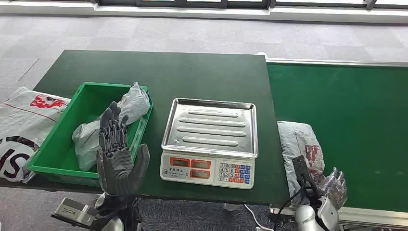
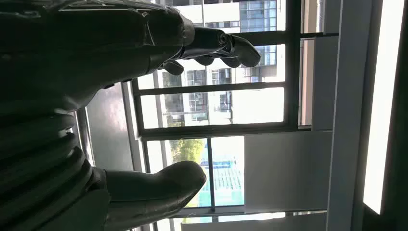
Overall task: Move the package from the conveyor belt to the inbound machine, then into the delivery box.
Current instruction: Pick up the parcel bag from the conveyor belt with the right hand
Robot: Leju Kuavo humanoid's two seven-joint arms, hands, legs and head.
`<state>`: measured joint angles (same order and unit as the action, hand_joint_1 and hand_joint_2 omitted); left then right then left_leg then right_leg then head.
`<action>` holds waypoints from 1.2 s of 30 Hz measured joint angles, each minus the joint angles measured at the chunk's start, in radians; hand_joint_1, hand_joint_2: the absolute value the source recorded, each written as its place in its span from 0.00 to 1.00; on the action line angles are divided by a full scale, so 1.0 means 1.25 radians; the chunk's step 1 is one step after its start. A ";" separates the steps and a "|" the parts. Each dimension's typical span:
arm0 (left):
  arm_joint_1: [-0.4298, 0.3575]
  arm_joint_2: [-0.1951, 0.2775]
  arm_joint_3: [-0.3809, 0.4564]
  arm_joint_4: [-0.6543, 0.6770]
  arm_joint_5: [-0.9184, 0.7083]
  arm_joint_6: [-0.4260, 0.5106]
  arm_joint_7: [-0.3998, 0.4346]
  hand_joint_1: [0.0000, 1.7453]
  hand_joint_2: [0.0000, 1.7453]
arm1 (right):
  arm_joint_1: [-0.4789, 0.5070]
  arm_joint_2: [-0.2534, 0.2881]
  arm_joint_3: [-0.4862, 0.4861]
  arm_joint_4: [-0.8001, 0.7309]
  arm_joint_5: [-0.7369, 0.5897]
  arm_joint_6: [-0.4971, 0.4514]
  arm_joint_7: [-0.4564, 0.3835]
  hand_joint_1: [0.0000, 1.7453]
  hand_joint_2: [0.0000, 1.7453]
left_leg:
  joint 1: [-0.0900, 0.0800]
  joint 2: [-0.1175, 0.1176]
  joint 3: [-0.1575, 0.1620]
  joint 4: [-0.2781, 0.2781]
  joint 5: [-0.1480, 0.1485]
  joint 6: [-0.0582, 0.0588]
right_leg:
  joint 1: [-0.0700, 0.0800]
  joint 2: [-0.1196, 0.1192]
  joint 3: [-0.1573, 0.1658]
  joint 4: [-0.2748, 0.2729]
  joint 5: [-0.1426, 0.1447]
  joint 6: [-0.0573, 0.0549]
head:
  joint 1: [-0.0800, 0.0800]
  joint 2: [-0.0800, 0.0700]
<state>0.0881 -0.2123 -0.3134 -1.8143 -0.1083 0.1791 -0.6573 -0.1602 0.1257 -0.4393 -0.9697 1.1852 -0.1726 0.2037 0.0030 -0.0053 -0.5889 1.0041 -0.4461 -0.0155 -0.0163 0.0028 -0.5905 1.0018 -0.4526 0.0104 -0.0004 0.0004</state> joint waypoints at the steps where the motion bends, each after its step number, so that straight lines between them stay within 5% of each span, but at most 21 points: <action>1: 0.000 0.000 0.000 0.000 0.000 0.000 0.000 0.00 1.00 | -0.001 -0.001 0.001 0.004 -0.002 0.001 -0.005 0.00 1.00 | 0.000 0.000 0.000 0.000 0.000 0.000 | 0.000 0.000 0.000 0.000 0.000 0.000 | 0.000 0.000; 7: 0.002 0.000 0.008 0.000 0.000 -0.007 -0.009 0.00 1.00 | -0.025 -0.015 0.029 0.062 -0.049 0.006 -0.101 0.00 1.00 | 0.000 0.002 0.001 0.000 0.000 0.000 | 0.001 0.002 0.001 0.000 0.000 0.000 | 0.000 0.000; 14: 0.005 0.000 0.013 0.000 -0.001 -0.007 -0.011 0.00 1.00 | -0.039 -0.023 0.049 0.092 -0.057 0.008 -0.114 0.00 1.00 | 0.000 0.003 0.002 0.000 0.000 -0.001 | 0.002 0.002 0.002 0.000 0.001 -0.001 | 0.000 0.000; 18: 0.007 0.000 0.013 0.000 -0.001 -0.007 -0.011 0.00 1.00 | -0.041 -0.026 0.055 0.100 -0.058 0.008 -0.115 1.00 1.00 | 0.000 0.003 0.002 0.000 0.000 -0.001 | 0.002 0.002 0.002 0.000 0.001 -0.001 | 0.000 0.000; 36: 0.011 -0.015 0.026 -0.011 -0.021 -0.008 -0.013 0.00 1.00 | -0.076 -0.032 0.082 0.130 -0.056 -0.059 -0.129 1.00 1.00 | 0.000 0.002 0.002 0.000 0.000 -0.001 | 0.002 0.001 0.002 0.000 0.001 -0.002 | 0.000 0.000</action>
<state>0.1020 -0.2316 -0.2806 -1.8282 -0.1351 0.1686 -0.6738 -0.2558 0.0858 -0.3367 -0.8066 1.1150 -0.2466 0.0422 0.0029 -0.0029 -0.5864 1.0041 -0.4458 -0.0163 -0.0144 0.0044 -0.5885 1.0017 -0.4512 0.0084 -0.0008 0.0003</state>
